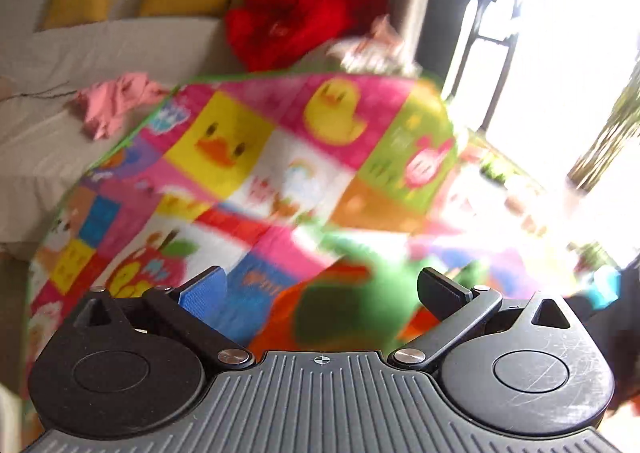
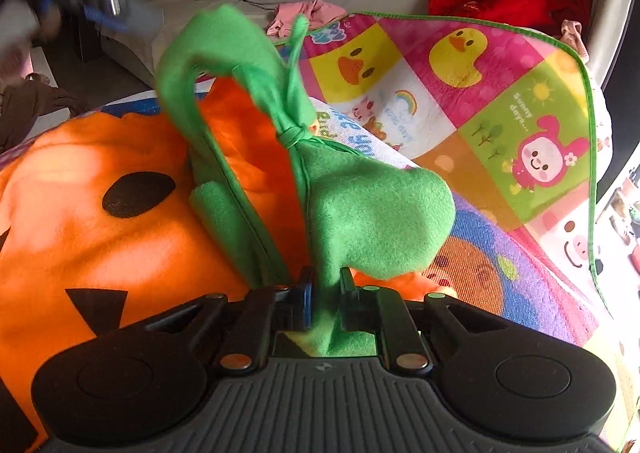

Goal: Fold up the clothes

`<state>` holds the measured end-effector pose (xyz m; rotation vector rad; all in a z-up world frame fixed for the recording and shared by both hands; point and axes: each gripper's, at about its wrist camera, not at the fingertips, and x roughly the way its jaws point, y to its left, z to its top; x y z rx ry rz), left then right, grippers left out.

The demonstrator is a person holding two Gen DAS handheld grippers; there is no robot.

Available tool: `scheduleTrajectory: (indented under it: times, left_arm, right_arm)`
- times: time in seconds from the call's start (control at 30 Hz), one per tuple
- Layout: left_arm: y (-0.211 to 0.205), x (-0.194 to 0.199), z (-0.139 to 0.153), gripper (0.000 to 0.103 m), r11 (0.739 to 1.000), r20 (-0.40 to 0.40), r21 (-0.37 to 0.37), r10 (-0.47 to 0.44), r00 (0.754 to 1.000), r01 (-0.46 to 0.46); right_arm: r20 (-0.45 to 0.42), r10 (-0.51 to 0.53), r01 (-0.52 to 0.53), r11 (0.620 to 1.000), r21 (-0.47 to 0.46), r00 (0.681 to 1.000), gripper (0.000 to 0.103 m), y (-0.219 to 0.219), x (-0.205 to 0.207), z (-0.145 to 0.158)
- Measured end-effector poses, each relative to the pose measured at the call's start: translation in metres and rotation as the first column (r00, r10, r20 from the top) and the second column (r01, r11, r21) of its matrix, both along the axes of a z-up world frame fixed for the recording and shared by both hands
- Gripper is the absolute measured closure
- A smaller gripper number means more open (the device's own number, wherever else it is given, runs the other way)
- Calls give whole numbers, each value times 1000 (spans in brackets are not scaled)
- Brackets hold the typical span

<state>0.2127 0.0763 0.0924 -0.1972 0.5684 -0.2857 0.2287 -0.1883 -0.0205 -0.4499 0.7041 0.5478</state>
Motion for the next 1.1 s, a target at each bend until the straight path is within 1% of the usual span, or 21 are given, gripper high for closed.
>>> scheduleTrajectory:
  times: [0.07,0.13,0.2,0.27,0.37,0.47,0.53,0.6,0.7,0.77,0.8,0.87,0.97,1.03,1.1]
  left_arm:
    - [-10,1,7,0,997,28,-70,-35,999,37]
    - [-26,15,-4,0,993,-3,-96,-76,997,75]
    - [-40,33,-29,0,993,-83,-78,-91,992,85]
    - [-48,45,-59,0,998,-166,-25,-64,984,61]
    - [-49,54,-97,0,998,-242,60,-12,970,28]
    - [-41,51,-113,0,997,-278,72,-3,961,24]
    - [-40,50,-114,0,997,-278,78,-8,960,30]
    - [-40,50,-114,0,996,-279,81,-8,960,32]
    - [-41,48,-115,0,995,-281,94,-8,960,35]
    - [-42,47,-117,0,994,-282,105,-7,960,38]
    - [-42,47,-118,0,993,-283,111,-5,959,38]
    - [-41,46,-120,0,992,-289,123,0,957,37]
    - [-40,46,-121,0,991,-299,125,-8,954,47]
    - [-40,47,-120,0,989,-304,131,-24,952,67]
    - [-38,48,-119,0,989,-312,126,-38,949,81]
  right_arm:
    - [13,5,-5,1000,-17,1000,91,3,-2,-1]
    - [24,11,-11,999,-33,1000,91,6,-5,-2]
    - [23,11,-10,999,-35,1000,91,4,-7,0]
    - [22,10,-9,999,-32,1000,91,1,-11,3]
    - [14,13,-12,1000,-14,1000,91,-8,-17,11]
    - [4,33,-33,999,40,999,90,-21,-23,28]
    - [25,43,-46,992,119,999,87,-27,-23,51]
    - [52,33,-43,978,204,998,78,-30,-17,73]
    - [71,4,-25,952,305,997,75,-24,4,92]
    - [49,-5,-10,951,309,999,75,-12,20,84]
    - [34,-5,-5,957,291,999,75,-3,27,74]
    - [-1,-14,14,974,226,1000,75,12,39,47]
    - [-84,-49,62,986,154,995,74,19,48,8]
    - [-86,-59,73,982,173,995,72,13,44,-2]
    - [-93,-62,79,980,182,994,67,6,38,-1]
